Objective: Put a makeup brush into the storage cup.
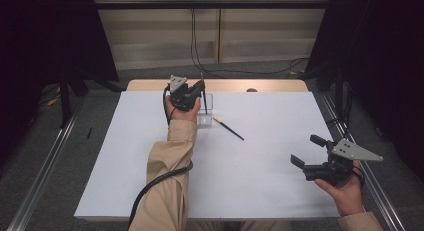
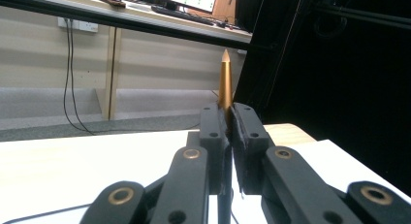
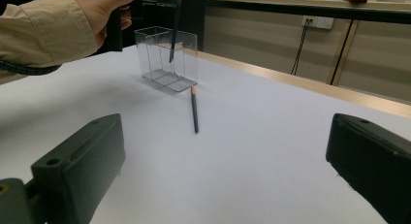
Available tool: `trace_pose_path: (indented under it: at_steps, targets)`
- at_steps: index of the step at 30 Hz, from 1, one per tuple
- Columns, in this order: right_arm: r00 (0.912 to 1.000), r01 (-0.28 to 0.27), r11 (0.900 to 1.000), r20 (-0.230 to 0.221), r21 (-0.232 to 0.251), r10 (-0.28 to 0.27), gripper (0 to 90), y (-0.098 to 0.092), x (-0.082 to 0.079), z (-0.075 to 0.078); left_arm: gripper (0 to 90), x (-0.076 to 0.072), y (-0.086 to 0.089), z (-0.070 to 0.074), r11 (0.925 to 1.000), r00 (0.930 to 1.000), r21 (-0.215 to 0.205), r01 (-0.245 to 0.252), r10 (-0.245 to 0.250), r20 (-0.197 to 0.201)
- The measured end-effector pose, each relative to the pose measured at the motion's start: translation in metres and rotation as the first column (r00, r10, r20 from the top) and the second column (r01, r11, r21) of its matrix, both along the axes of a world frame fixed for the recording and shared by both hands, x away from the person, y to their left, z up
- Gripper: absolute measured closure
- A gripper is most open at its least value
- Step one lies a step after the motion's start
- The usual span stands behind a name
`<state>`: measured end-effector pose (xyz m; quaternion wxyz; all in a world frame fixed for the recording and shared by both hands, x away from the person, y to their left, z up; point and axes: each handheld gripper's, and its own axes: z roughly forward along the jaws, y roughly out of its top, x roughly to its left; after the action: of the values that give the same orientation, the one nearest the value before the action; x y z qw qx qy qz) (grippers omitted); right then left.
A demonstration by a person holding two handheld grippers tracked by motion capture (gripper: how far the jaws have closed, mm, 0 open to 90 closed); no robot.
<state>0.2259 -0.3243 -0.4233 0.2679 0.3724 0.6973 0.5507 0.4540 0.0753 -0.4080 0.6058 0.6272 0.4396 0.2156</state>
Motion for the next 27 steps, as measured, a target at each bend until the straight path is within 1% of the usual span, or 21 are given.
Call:
trace_pose_path:
  at_steps: [6, 9, 11, 12, 13, 14, 17, 20, 22, 23, 25, 27]
  targets:
    - [1.0, -0.001, 1.0, 0.001, -0.002, 0.001, 0.0, 0.001, 0.0, 0.0, 83.8, -0.002, 0.002, -0.001, 1.0, 1.0, 0.002, 0.0, 0.0, -0.004]
    - [1.0, -0.001, 1.0, 0.0, -0.003, 0.001, 0.0, 0.001, 0.0, 0.0, 83.7, -0.002, 0.002, -0.002, 1.0, 0.9999, 0.004, -0.001, 0.001, -0.013]
    - [1.0, -0.002, 1.0, 0.004, -0.006, 0.002, 0.0, 0.001, 0.0, 0.0, 82.9, -0.002, 0.003, -0.001, 1.0, 0.9997, -0.005, 0.004, -0.004, -0.023]
    - [1.0, -0.001, 1.0, 0.002, -0.004, 0.001, 0.0, 0.001, 0.0, 0.0, 77.2, -0.002, 0.002, -0.001, 0.9998, 0.9998, -0.017, 0.0, 0.0, -0.021]
    - [1.0, -0.001, 1.0, 0.0, -0.003, 0.001, 0.0, 0.001, 0.0, 0.0, 68.9, -0.003, 0.002, 0.0, 0.9999, 0.9999, -0.012, -0.007, 0.007, -0.015]
    - [1.0, -0.001, 1.0, 0.0, -0.004, 0.001, 0.0, 0.001, 0.0, 0.0, 66.8, -0.003, 0.001, 0.0, 1.0, 0.9998, 0.0, -0.009, 0.009, -0.017]
    - [1.0, 0.0, 1.0, 0.001, -0.005, 0.001, 0.0, 0.001, 0.0, 0.0, 58.9, -0.005, 0.001, 0.002, 0.9999, 0.9999, 0.011, 0.0, 0.0, -0.014]
    - [1.0, -0.002, 1.0, 0.004, -0.007, 0.002, 0.0, 0.001, 0.0, 0.0, 48.0, -0.006, 0.003, 0.002, 0.9999, 0.9999, -0.007, 0.014, -0.014, -0.001]
    - [1.0, -0.003, 1.0, 0.003, -0.006, 0.003, 0.0, 0.002, 0.0, 0.0, 44.4, -0.008, 0.005, 0.003, 0.9997, 0.9998, -0.014, 0.021, -0.021, 0.006]
    - [1.0, -0.004, 1.0, 0.003, -0.006, 0.004, 0.0, 0.002, 0.0, 0.0, 42.5, -0.008, 0.006, 0.003, 0.9992, 0.9995, -0.024, 0.031, -0.031, 0.008]
    - [1.0, -0.005, 1.0, -0.002, -0.004, 0.005, 0.0, 0.002, 0.0, 0.0, 38.9, -0.011, 0.008, 0.003, 0.9992, 0.9992, -0.016, 0.035, -0.035, 0.018]
    - [1.0, -0.006, 1.0, -0.001, -0.007, 0.006, 0.0, 0.003, 0.001, 0.0, 36.6, -0.012, 0.01, 0.003, 0.9986, 0.9986, -0.024, 0.048, -0.047, 0.026]
